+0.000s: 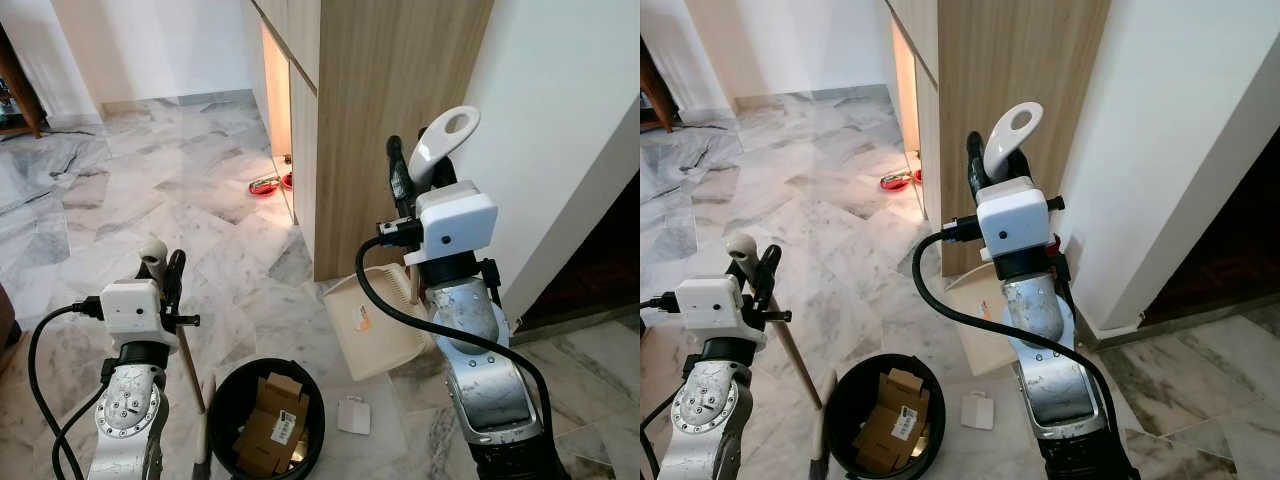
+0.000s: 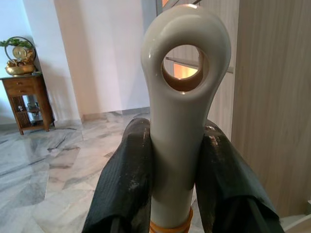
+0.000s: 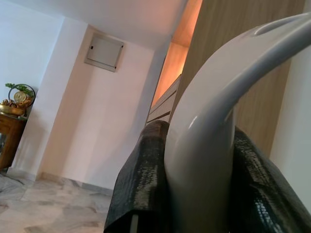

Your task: Sweep floor

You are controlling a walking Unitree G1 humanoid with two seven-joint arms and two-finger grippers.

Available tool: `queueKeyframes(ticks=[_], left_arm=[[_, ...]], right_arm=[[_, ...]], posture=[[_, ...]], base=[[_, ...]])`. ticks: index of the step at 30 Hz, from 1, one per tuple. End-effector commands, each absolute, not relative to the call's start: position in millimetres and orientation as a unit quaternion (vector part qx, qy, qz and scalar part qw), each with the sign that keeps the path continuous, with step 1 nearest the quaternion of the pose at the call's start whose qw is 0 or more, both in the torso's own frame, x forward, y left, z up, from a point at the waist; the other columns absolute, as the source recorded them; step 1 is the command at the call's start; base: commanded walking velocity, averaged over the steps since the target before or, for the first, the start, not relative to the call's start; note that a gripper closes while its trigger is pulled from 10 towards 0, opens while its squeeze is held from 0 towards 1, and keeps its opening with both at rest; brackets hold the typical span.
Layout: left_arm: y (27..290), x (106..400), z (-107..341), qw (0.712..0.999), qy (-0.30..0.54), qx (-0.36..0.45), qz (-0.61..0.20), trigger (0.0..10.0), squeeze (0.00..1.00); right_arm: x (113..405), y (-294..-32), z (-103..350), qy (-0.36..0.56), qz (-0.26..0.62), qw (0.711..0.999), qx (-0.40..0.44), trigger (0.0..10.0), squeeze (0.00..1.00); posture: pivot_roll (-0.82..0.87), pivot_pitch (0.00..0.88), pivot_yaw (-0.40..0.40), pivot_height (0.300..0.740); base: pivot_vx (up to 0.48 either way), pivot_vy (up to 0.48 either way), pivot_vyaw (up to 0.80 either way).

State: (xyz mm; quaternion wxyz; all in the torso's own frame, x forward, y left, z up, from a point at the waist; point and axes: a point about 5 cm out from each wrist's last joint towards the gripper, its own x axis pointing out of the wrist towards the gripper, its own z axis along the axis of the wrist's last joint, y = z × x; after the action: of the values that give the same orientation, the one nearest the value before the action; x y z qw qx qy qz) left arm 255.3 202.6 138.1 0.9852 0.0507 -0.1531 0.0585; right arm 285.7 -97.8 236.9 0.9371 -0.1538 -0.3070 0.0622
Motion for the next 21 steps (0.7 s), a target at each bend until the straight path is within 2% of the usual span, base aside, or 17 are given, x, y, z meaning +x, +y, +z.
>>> queueKeyframes(ticks=[1,3,21], left_arm=[[198.9,257.5,147.9,0.982,-0.175,0.039,0.056,10.0,0.00],[199.1,257.5,147.9,0.982,-0.175,0.040,0.057,10.0,0.00],[198.6,260.2,149.8,0.981,-0.179,0.041,0.056,10.0,0.00]], right_arm=[[285.0,-97.8,244.8,-0.325,0.064,0.931,-0.154,10.0,0.00],[285.4,-97.0,245.1,-0.326,0.068,0.930,-0.155,10.0,0.00],[285.1,-93.0,244.9,-0.327,0.080,0.929,-0.155,10.0,0.00]], posture=[[0.10,0.000,-0.001,0.740],[0.10,0.000,-0.003,0.740],[0.09,0.010,0.000,0.740]], base=[[0.000,0.000,0.00],[0.000,0.000,0.00],[-0.292,0.000,0.00]])
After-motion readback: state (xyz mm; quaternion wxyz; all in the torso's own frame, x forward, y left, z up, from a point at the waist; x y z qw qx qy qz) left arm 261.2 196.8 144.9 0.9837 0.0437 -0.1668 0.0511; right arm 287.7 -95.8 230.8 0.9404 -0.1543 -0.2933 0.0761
